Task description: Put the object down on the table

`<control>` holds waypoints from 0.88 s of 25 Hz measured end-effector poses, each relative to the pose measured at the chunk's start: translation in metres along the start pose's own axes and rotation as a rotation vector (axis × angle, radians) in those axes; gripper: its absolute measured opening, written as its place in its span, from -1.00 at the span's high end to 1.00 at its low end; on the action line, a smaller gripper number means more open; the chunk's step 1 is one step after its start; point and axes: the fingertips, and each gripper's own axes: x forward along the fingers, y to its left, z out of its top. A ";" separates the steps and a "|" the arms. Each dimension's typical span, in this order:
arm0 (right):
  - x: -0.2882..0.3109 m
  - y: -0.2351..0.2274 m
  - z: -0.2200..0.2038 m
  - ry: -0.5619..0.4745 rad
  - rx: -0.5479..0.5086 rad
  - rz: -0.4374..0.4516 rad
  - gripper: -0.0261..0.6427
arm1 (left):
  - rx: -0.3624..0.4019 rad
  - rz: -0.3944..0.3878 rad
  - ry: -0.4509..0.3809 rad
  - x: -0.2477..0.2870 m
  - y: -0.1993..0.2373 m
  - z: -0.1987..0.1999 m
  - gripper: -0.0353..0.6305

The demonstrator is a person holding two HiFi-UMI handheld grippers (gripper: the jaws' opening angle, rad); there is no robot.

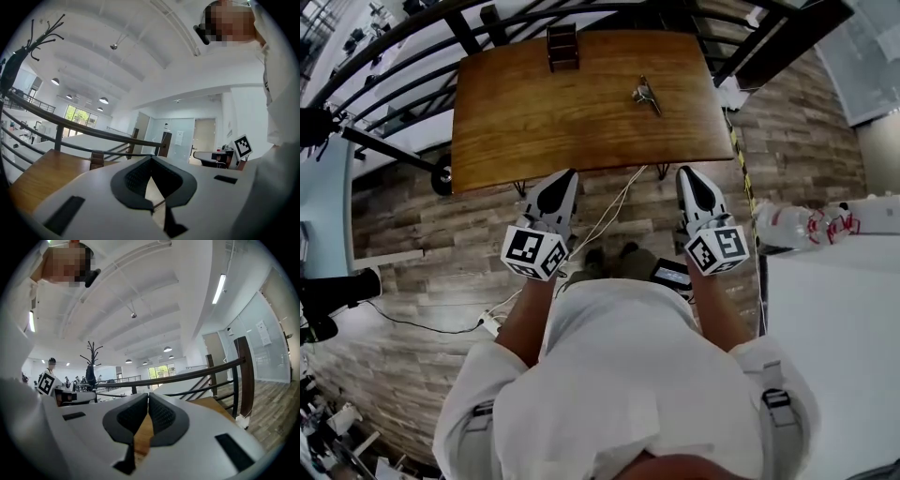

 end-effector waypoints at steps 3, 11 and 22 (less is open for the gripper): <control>-0.007 -0.005 0.011 -0.032 -0.026 0.004 0.85 | 0.006 -0.016 -0.014 -0.005 -0.013 0.010 0.85; -0.028 -0.017 0.034 -0.051 -0.050 0.097 0.85 | 0.029 0.032 -0.023 -0.005 -0.050 0.023 0.85; -0.085 -0.078 -0.001 0.025 0.045 0.086 0.85 | -0.022 0.041 0.005 -0.004 -0.103 -0.007 0.85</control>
